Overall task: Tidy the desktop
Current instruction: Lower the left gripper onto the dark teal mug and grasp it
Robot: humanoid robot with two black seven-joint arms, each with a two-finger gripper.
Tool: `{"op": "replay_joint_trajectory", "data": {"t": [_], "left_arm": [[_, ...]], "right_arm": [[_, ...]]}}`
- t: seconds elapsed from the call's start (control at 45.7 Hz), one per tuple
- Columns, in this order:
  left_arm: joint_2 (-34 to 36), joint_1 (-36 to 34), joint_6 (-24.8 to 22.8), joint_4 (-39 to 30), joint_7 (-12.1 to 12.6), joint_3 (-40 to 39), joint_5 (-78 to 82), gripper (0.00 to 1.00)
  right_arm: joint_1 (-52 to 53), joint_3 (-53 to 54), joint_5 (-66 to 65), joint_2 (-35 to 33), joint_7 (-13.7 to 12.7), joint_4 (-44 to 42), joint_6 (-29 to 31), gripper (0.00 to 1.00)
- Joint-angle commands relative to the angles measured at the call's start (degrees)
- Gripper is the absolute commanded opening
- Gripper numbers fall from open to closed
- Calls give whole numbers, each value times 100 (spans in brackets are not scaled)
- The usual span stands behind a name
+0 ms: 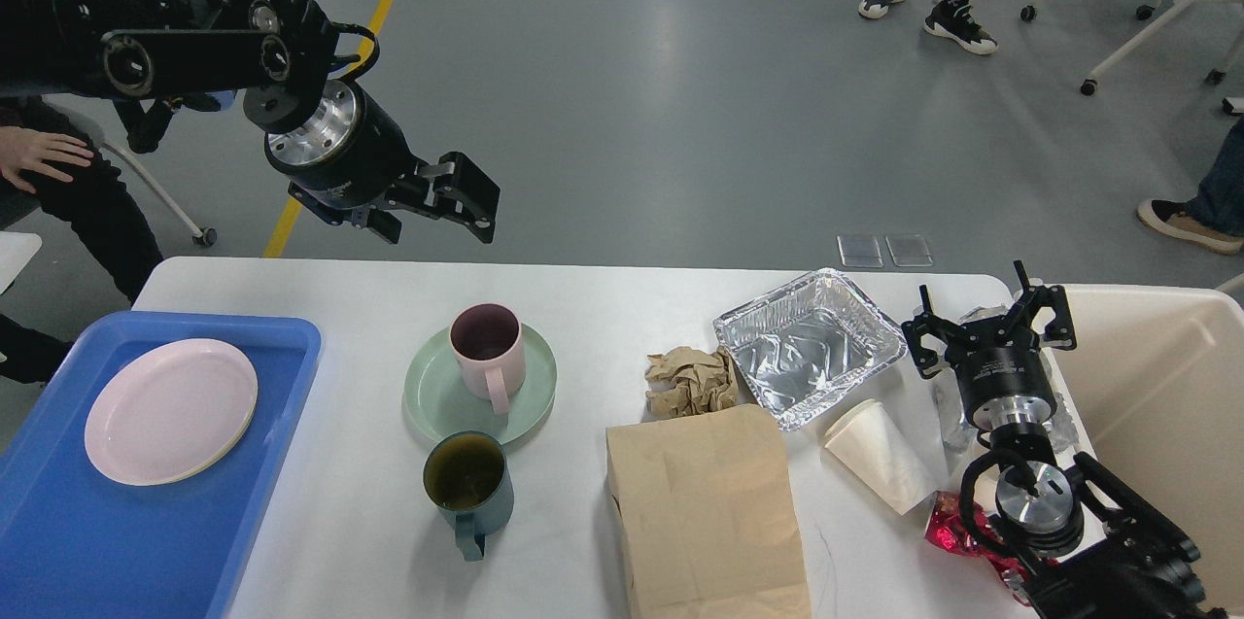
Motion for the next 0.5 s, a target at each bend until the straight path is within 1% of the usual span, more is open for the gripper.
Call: {"op": "replay_joint_trajectory", "data": {"t": [0.0, 0.131, 0.284, 0.372, 0.481], "left_arm": [[-99, -1112, 3, -1179, 5, 767, -642, 97], [-652, -2246, 3, -2155, -4, 1523, -1240, 97], [-934, -2950, 3, -2964, -30, 1744, -1812, 96], [-1250, -3179, -76, -3053, -30, 1972, -2110, 95], [-1698, -3153, -120, -3044, -48, 2437, -2699, 96]], "right_arm": [[0, -1, 0, 0, 0, -6, 0, 100], [0, 7, 0, 0, 0, -6, 0, 100], [0, -1, 0, 0, 0, -6, 0, 100], [0, -1, 0, 0, 0, -6, 0, 100], [0, -1, 0, 0, 0, -6, 0, 100]]}}
